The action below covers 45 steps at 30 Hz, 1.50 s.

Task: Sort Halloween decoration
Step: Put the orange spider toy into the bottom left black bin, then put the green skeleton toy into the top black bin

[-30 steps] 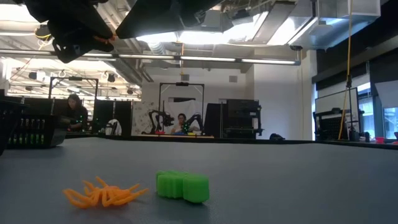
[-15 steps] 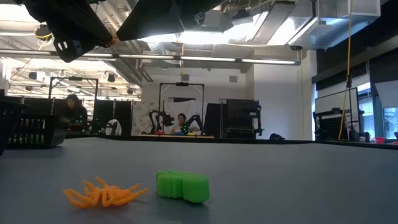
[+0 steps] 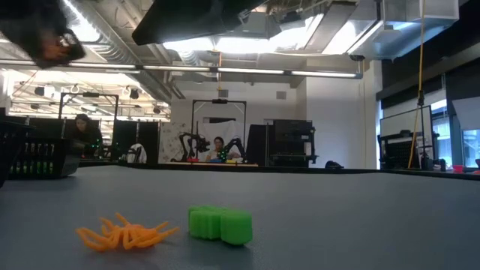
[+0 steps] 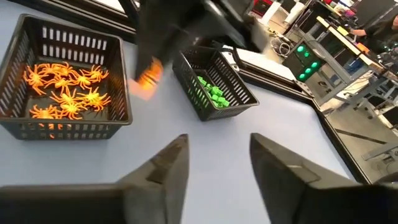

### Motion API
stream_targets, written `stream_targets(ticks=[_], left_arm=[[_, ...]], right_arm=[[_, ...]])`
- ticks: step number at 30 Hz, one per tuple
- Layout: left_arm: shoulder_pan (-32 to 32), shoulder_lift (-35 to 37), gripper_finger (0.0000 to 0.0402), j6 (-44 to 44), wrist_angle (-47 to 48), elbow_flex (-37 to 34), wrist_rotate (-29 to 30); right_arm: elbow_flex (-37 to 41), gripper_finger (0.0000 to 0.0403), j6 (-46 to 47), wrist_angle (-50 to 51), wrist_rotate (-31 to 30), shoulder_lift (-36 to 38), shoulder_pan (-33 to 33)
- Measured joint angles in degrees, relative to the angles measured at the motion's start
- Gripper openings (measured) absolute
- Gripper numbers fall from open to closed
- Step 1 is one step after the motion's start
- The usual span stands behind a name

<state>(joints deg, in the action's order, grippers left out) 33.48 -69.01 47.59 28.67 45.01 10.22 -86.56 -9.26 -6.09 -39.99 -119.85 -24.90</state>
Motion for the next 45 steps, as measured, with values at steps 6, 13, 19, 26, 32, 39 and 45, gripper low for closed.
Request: stream_targets(ticks=[6, 13, 19, 26, 32, 39, 45], left_arm=[[6.12, -0.15, 0.0000, 2.24, 0.95, 0.06, -3.77], [11.17, -1.18, 0.0008, 6.38, 1.15, -2.60, -0.93], [11.71, -3.16, 0.0053, 6.95, 0.78, -2.83, -0.12], [9.88, -2.93, 0.0084, 5.52, -0.66, -2.83, 4.36], [12.62, -2.93, 0.0081, -9.48, -13.41, -2.83, 15.57], [16.04, -2.93, 0.0080, -27.63, -30.05, -2.83, 29.65], [16.14, -2.93, 0.0080, -33.94, -36.74, -2.83, 34.80]], right_arm=[[0.00, 0.0205, 0.25, -0.04, -0.07, 0.02, 0.17], [0.00, 0.0202, 0.62, -0.15, -0.07, 0.02, 0.17], [0.00, 0.0202, 0.64, -0.24, 0.34, 0.02, 0.17], [0.00, 0.0202, 1.97, 0.28, 3.60, 0.02, -0.43], [0.00, 0.0202, 8.12, 6.54, 16.22, 0.04, -3.15], [0.00, 0.0202, 22.00, 12.31, 24.14, -2.31, -6.39], [0.00, 0.0202, 26.73, 12.78, 24.64, -5.59, -8.67]])
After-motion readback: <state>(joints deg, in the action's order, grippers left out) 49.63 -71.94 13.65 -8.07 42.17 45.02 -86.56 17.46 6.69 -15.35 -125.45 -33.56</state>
